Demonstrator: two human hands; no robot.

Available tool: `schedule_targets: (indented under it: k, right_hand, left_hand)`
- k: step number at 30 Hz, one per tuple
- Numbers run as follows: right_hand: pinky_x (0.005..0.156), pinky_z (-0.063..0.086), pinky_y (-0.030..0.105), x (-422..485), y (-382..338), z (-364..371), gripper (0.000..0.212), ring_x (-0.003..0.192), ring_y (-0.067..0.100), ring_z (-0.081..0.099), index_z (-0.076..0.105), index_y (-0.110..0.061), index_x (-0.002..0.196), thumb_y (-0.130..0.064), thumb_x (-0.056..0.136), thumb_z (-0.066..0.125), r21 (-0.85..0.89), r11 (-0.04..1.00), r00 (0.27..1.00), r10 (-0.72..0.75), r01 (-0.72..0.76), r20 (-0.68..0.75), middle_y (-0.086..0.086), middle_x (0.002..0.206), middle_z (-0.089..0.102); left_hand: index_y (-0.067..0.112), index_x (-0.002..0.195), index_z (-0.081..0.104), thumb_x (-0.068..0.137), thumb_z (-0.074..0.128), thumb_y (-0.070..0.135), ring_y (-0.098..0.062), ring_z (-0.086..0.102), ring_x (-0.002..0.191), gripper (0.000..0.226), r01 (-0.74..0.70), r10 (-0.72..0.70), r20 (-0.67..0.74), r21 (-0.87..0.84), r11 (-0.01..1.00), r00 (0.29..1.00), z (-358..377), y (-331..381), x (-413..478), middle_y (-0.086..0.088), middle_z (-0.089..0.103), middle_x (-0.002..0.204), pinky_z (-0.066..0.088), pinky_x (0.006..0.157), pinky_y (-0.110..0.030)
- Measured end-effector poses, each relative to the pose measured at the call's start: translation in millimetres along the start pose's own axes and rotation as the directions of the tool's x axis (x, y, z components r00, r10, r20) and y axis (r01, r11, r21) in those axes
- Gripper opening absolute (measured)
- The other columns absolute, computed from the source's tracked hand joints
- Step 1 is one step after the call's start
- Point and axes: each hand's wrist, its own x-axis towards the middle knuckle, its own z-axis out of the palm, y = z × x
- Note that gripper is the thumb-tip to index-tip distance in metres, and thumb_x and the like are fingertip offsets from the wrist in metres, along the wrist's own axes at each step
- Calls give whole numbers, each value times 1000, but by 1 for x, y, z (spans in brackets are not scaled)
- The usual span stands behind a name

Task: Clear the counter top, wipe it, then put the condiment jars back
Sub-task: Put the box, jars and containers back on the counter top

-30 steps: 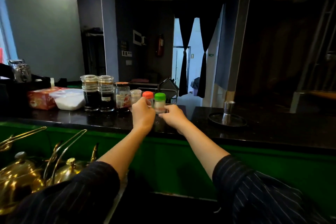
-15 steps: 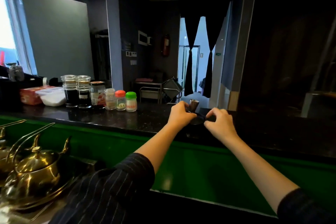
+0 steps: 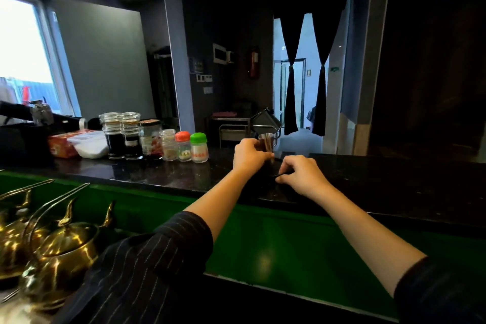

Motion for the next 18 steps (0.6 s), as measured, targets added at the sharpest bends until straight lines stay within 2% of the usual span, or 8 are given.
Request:
schedule_targets:
  k: [2,6,11,15,18]
  right_hand:
    - [81,49,35,8,-17,13,17,95,20,59,61,-22,73,-19,78,77,-1,1000,1000,10,-10,12,3,95,66]
    - [85,51,38,28,-46,38,20,100,24,59,59,-21,71,-17,80,77,20,998,997,57,-58,45,6,101,66]
    - [91,49,44,43,-66,59,9,102,26,59,64,-15,88,-19,86,72,-11,991,989,135,-134,53,8,105,65]
    - [99,39,46,47,-71,71,10,112,28,53,60,-19,100,-21,91,64,-67,984,986,166,-165,14,6,111,62]
    - [99,35,46,49,-68,78,5,113,27,51,57,-21,98,-22,93,59,-80,984,987,160,-161,-17,5,109,62]
  left_hand:
    - [7,94,71,73,80,21,-11,63,79,27,1,-1,-41,4,1000,999,-22,-8,9,-3,70,88,46,69,-21]
    - [7,99,70,74,80,21,-13,64,83,30,16,-18,-103,-23,1000,995,-65,-28,26,-3,70,90,51,75,-24]
    - [6,105,68,74,80,20,-12,65,89,36,9,-21,-179,-64,998,984,-99,-50,42,-4,70,96,49,71,-17]
    - [9,103,69,74,80,24,-16,67,92,34,14,-27,-197,-68,998,980,-110,-60,53,-5,71,97,55,85,-32]
    - [7,103,68,75,79,22,-15,66,90,34,13,-22,-149,-61,998,989,-107,-60,53,-4,70,96,56,82,-30]
